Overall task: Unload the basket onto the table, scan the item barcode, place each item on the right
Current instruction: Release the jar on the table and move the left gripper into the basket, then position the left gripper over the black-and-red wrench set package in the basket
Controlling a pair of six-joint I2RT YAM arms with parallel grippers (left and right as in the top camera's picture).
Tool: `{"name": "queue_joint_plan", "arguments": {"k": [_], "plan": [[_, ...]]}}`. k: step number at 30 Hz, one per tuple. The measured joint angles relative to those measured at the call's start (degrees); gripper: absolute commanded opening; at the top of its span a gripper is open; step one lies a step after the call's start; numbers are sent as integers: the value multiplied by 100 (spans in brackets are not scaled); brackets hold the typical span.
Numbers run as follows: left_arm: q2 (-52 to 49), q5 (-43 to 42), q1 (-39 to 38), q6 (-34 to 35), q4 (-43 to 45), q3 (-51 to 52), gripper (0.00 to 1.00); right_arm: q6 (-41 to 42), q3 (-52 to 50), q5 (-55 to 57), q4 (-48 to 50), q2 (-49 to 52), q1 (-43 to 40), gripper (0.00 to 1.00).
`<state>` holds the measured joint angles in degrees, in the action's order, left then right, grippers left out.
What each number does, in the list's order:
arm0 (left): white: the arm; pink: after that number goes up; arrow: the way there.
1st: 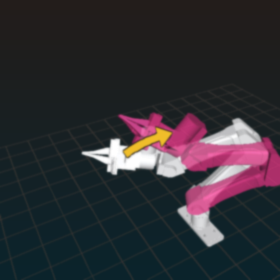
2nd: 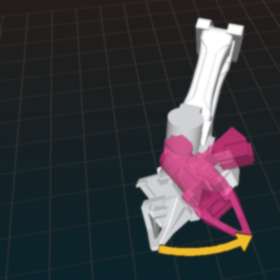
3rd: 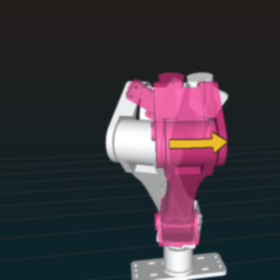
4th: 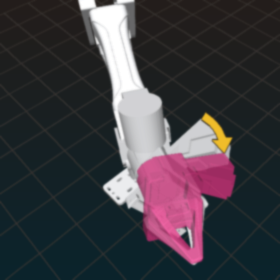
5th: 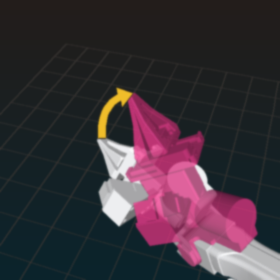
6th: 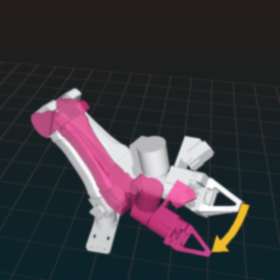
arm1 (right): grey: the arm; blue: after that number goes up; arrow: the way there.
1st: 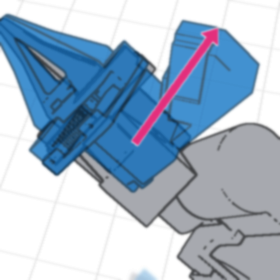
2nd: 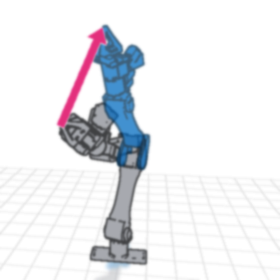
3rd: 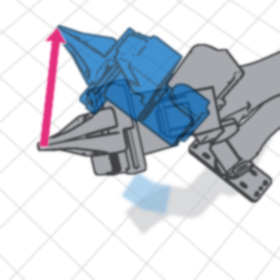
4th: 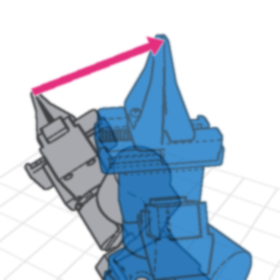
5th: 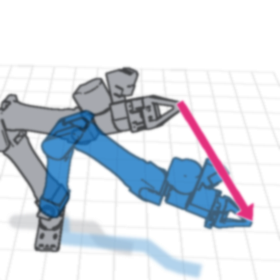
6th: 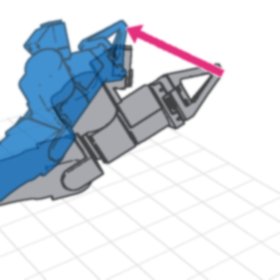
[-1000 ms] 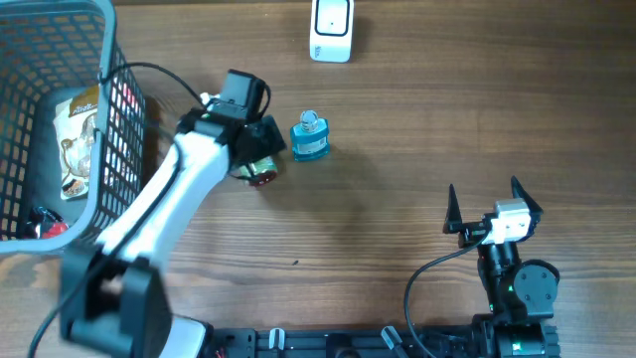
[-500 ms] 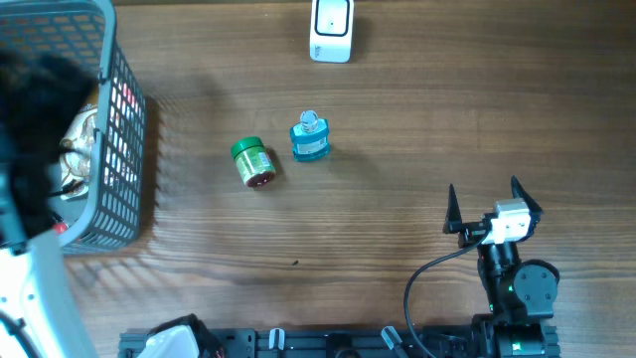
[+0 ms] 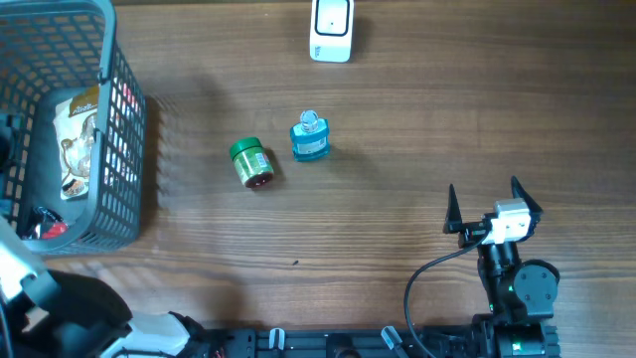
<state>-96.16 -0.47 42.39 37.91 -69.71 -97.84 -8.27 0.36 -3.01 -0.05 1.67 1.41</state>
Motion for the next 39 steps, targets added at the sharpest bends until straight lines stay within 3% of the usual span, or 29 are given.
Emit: {"name": "queue_joint_plan", "arguments": {"k": [12,22,34,39], "plan": [[-442,1139,0,76,313,1099,100,-2,0,2,0,0,0,100],[-533,1928,-450,-420,393,1123,100,-2,0,2,0,0,0,100],[-1484,2170,-660,-575,402,1128,100,-2,0,2,0,0,0,100],[-1609,2382,-660,-640,380,1128,92,-2,0,0,0,0,0,100]]}}
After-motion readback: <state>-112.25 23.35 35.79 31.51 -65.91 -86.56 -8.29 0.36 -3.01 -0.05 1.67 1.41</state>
